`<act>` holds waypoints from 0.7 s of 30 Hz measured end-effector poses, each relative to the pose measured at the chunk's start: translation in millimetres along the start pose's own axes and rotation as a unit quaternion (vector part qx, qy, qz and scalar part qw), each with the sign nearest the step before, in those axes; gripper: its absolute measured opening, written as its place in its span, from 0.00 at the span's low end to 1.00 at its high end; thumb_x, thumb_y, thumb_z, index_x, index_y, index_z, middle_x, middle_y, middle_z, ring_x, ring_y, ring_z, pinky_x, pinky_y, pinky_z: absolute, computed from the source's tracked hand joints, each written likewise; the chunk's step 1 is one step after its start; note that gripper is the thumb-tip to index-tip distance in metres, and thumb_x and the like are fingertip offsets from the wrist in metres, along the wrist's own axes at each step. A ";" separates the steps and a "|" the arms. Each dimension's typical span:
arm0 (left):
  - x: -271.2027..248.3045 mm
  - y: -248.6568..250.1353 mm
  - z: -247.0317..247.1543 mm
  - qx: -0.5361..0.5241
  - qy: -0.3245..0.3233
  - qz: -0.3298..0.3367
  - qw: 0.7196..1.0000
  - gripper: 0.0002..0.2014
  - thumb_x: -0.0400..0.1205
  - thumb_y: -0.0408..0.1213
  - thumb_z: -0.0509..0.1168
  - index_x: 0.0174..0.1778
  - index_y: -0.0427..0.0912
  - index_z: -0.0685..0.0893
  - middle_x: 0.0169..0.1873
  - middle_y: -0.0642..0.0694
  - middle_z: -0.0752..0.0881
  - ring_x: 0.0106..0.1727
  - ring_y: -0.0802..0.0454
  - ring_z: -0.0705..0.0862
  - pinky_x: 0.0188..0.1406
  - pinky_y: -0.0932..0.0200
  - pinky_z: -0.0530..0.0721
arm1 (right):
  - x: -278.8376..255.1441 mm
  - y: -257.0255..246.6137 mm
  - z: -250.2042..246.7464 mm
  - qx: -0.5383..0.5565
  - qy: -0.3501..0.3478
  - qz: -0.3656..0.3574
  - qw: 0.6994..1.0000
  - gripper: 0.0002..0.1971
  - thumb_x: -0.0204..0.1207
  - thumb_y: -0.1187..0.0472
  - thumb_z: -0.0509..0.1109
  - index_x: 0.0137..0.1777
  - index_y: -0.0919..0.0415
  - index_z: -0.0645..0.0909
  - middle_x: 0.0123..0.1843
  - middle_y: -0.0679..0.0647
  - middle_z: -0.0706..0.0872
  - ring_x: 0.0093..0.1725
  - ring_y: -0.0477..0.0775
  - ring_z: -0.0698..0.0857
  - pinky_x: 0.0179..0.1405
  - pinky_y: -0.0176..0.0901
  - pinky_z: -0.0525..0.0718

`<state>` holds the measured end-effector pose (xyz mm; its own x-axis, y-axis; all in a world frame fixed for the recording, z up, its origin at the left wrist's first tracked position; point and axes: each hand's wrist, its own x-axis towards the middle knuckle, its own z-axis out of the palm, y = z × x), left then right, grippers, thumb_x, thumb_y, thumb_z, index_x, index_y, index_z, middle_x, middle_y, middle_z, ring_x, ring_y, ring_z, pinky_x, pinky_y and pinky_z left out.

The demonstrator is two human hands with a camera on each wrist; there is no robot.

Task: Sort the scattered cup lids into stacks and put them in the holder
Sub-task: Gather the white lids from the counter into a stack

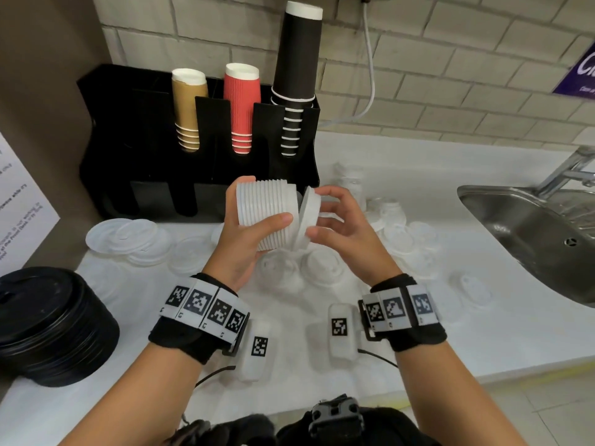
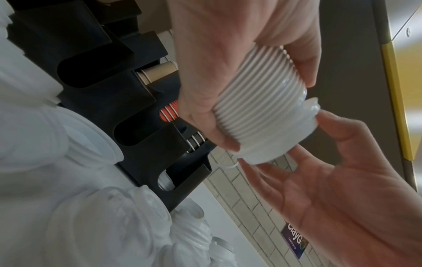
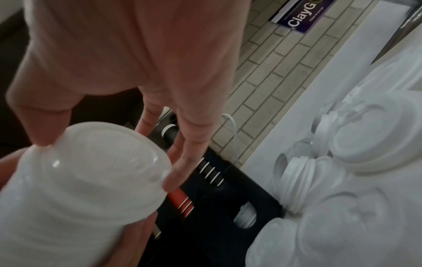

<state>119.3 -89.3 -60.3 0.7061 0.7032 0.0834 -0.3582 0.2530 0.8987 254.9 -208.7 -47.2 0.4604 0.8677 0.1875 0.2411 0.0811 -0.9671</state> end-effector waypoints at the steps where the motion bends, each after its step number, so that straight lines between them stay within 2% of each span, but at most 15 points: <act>1: -0.4 -0.4 1.1 -0.001 -0.006 0.002 1.000 0.36 0.67 0.33 0.73 0.69 0.58 0.67 0.68 0.43 0.75 0.68 0.43 0.78 0.53 0.43 0.88 | -0.5 0.4 3.4 -0.001 0.003 -0.003 1.000 0.26 0.68 0.59 0.78 0.64 0.41 0.75 0.61 0.55 0.82 0.59 0.57 0.85 0.58 0.48 0.86; 4: -1.4 -0.5 1.8 0.000 -0.015 0.007 1.000 0.36 0.67 0.32 0.74 0.67 0.59 0.67 0.66 0.44 0.75 0.67 0.44 0.78 0.45 0.50 0.89 | -1.7 -0.3 7.0 -0.006 0.007 -0.008 1.000 0.27 0.70 0.61 0.78 0.66 0.43 0.74 0.59 0.51 0.81 0.58 0.54 0.85 0.55 0.43 0.85; 8: -2.3 -0.5 -0.1 0.023 -0.032 0.011 0.999 0.39 0.66 0.30 0.78 0.68 0.60 0.67 0.64 0.46 0.75 0.66 0.45 0.78 0.45 0.53 0.88 | -1.5 -7.4 5.9 -0.010 -0.002 -0.016 1.000 0.26 0.72 0.65 0.77 0.68 0.49 0.75 0.60 0.56 0.82 0.60 0.59 0.84 0.61 0.49 0.85; 13: -4.7 2.8 -0.9 0.023 -0.061 -0.014 0.998 0.36 0.66 0.33 0.73 0.67 0.62 0.68 0.63 0.47 0.77 0.64 0.47 0.80 0.42 0.56 0.87 | -1.2 -16.7 0.3 -0.027 -0.034 -0.015 0.999 0.28 0.69 0.61 0.75 0.69 0.50 0.76 0.64 0.63 0.81 0.62 0.60 0.82 0.66 0.51 0.82; 16: -6.5 4.7 0.3 0.018 -0.065 -0.021 0.998 0.36 0.67 0.33 0.73 0.68 0.61 0.68 0.64 0.46 0.77 0.64 0.46 0.80 0.42 0.56 0.87 | -1.9 -18.6 -2.0 -0.025 -0.041 -0.009 0.999 0.29 0.69 0.61 0.76 0.71 0.51 0.76 0.64 0.63 0.80 0.62 0.60 0.83 0.64 0.52 0.84; 21: -9.9 3.0 5.7 -0.014 -0.054 -0.032 0.998 0.37 0.67 0.35 0.72 0.71 0.59 0.67 0.66 0.45 0.77 0.67 0.43 0.79 0.42 0.53 0.87 | -5.7 -17.0 -0.4 -0.005 -0.031 -0.023 0.999 0.28 0.70 0.64 0.79 0.70 0.49 0.77 0.60 0.57 0.82 0.60 0.56 0.84 0.58 0.45 0.86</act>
<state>114.7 -99.3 -56.0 0.7893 0.6097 0.0725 -0.3251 0.3149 0.8917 248.5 -215.2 -31.7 0.3955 0.8916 0.2206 0.2687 0.1173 -0.9561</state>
